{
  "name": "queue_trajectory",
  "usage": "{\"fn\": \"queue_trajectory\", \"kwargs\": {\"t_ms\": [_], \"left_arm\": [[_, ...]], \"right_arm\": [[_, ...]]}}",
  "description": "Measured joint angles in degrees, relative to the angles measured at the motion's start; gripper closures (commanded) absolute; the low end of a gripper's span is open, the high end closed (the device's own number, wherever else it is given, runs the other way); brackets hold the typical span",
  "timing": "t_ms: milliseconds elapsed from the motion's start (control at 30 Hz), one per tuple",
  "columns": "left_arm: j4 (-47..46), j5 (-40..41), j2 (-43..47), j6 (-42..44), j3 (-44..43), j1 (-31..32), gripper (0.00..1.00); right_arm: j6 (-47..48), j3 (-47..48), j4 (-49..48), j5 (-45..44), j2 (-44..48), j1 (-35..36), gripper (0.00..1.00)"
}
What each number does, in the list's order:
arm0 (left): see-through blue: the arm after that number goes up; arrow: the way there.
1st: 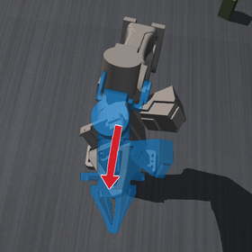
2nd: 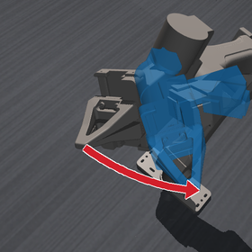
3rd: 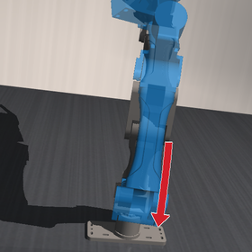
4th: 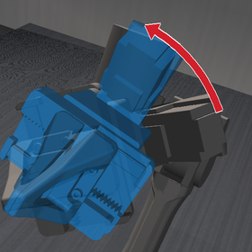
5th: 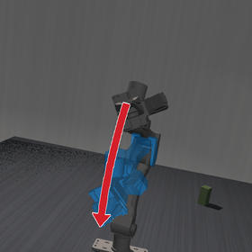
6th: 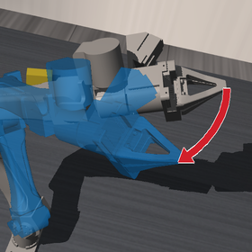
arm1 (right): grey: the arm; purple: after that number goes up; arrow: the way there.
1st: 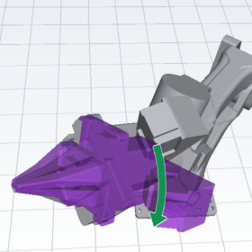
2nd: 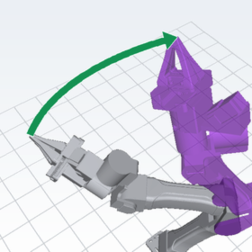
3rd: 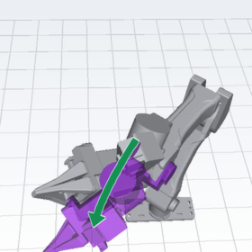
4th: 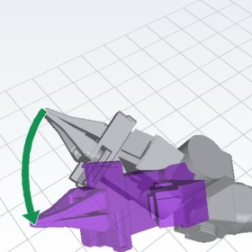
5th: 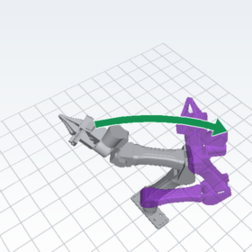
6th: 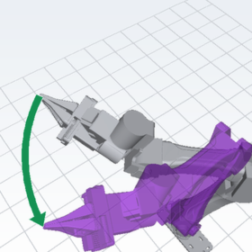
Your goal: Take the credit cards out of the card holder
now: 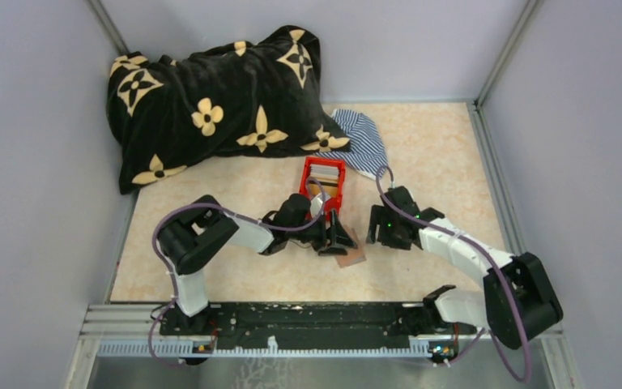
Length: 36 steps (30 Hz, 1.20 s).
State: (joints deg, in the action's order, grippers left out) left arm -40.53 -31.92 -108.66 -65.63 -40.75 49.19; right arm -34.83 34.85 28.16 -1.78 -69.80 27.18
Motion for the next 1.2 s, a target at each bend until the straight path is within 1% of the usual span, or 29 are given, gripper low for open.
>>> {"fn": "queue_trajectory", "kwargs": {"t_ms": [133,267,300,333,433,500,533,633,667,800,933,1033,1200], "left_arm": [[8.13,3.82,4.26,4.72,-0.98,1.36,0.3],[16.2,7.67,7.3,10.03,-3.15,2.91,0.31],[17.99,8.48,7.76,11.06,-4.0,3.23,0.31],[20.0,9.44,8.31,12.44,-5.16,3.58,0.31],[23.45,11.58,10.32,15.67,-7.67,4.46,0.33],[24.7,13.14,12.81,17.73,-8.07,4.96,0.34],[25.24,13.97,14.34,18.67,-8.07,5.16,0.35],[26.08,16.5,18.45,20.83,-7.76,5.6,0.36],[26.03,17.51,19.91,21.51,-7.34,5.7,0.36],[26.03,21.59,26.6,23.32,-4.07,5.81,0.36],[26.08,25.24,31.34,24.79,-1.68,5.86,0.35],[25.99,27.08,33.16,25.42,-0.42,5.86,0.33],[26.23,28.55,32.61,25.62,-0.22,6.05,0.33]], "right_arm": [[-1.18,-0.74,0.94,-2.71,5.6,0.02,0.28],[-1.44,-0.57,1.01,-5.84,11.58,0.02,0.43],[-1.4,-0.39,1.09,-6.29,12.44,0.02,0.51],[-1.31,-0.11,1.14,-6.56,12.79,0.02,0.55],[-0.87,0.94,0.81,-6.14,12.31,0.09,0.58],[-0.66,2.01,0.55,-5.75,10.78,0.94,0.63],[-0.37,2.84,0.35,-5.9,9.44,2.12,0.68],[0.13,4.74,-0.66,-5.68,6.6,5.9,0.93],[0.15,5.09,-1.36,-5.22,6.08,6.62,1.0],[-0.42,5.84,-5.88,-3.06,2.49,7.52,1.0],[-0.57,5.79,-7.76,-2.4,-1.79,7.54,1.0],[-0.22,5.7,-9.11,-1.49,-3.58,7.52,1.0],[0.13,4.59,-11.72,0.74,-5.7,7.54,1.0]]}}
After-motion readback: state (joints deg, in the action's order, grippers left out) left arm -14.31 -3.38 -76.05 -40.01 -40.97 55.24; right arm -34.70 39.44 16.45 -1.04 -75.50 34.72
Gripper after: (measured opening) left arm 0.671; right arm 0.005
